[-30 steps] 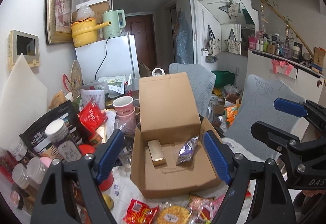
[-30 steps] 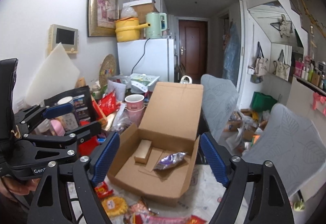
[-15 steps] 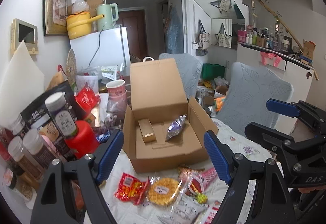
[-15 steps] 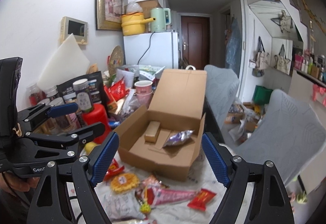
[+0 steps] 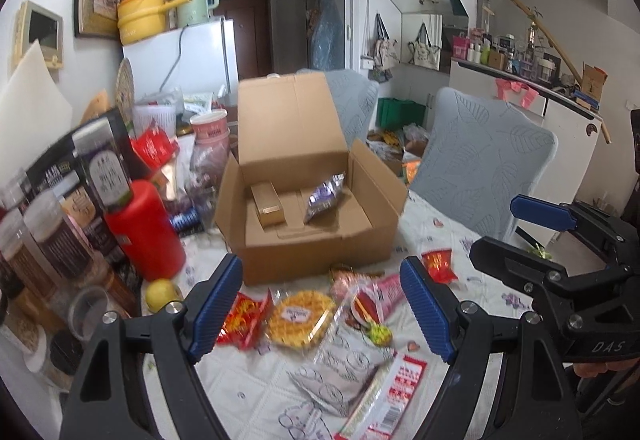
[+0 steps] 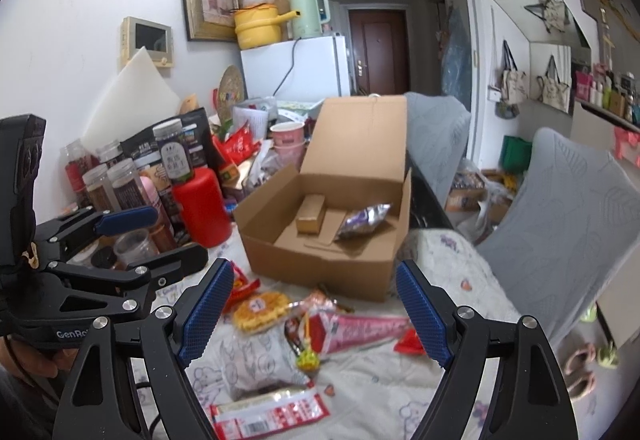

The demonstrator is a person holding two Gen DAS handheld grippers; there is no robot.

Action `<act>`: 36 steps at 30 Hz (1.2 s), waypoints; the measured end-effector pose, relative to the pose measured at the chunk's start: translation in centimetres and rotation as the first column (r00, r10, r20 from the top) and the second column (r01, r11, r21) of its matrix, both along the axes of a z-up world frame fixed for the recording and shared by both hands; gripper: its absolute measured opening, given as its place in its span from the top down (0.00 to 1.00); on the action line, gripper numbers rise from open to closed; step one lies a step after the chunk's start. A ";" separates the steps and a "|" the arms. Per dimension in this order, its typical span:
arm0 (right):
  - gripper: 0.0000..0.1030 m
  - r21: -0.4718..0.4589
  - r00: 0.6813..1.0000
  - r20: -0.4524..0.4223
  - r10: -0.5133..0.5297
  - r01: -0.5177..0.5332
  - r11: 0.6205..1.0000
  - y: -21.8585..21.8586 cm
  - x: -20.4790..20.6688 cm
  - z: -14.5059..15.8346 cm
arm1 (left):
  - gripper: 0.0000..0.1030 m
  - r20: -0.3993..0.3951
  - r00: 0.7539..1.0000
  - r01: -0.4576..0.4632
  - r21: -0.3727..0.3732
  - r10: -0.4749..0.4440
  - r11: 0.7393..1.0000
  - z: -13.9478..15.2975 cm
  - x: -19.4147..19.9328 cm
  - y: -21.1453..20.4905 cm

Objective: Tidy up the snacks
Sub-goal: 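Withdraw both grippers from the box back toward the remaining snacks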

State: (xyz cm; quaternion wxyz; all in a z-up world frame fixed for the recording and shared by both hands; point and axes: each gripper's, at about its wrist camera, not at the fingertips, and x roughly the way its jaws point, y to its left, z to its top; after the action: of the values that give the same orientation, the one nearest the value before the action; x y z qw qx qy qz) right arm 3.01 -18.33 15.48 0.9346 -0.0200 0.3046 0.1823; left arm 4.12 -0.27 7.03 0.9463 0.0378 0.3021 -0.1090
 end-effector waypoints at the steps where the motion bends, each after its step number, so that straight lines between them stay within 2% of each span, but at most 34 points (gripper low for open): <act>1: 0.18 0.002 1.000 -0.008 -0.003 0.003 1.000 -0.1 -0.2 -0.4 | 0.21 -0.012 1.000 0.006 0.000 -0.006 1.000 -0.5 -0.1 0.0; 13: 0.18 0.017 0.989 -0.150 -0.019 0.021 1.000 -1.0 -1.2 -6.4 | 0.21 -0.138 0.989 0.061 0.003 -0.060 0.998 -6.0 -0.8 -0.5; 24: 0.18 -0.011 0.948 -0.308 -0.080 0.081 0.997 -2.6 -2.0 -12.1 | 0.21 -0.262 0.962 0.079 0.015 -0.073 0.997 -10.7 0.3 0.3; 36: 0.18 -0.023 0.927 -0.365 -0.088 0.085 0.996 -2.6 -1.4 -14.3 | 0.21 -0.343 0.932 0.149 0.061 -0.120 0.987 -14.4 3.0 -0.6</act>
State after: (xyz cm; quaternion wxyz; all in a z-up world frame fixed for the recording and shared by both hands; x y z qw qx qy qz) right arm 1.61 -20.89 1.15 0.8687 0.0243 0.4744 0.1404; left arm 7.14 -0.84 -7.33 0.8681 0.0797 0.4612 -0.1655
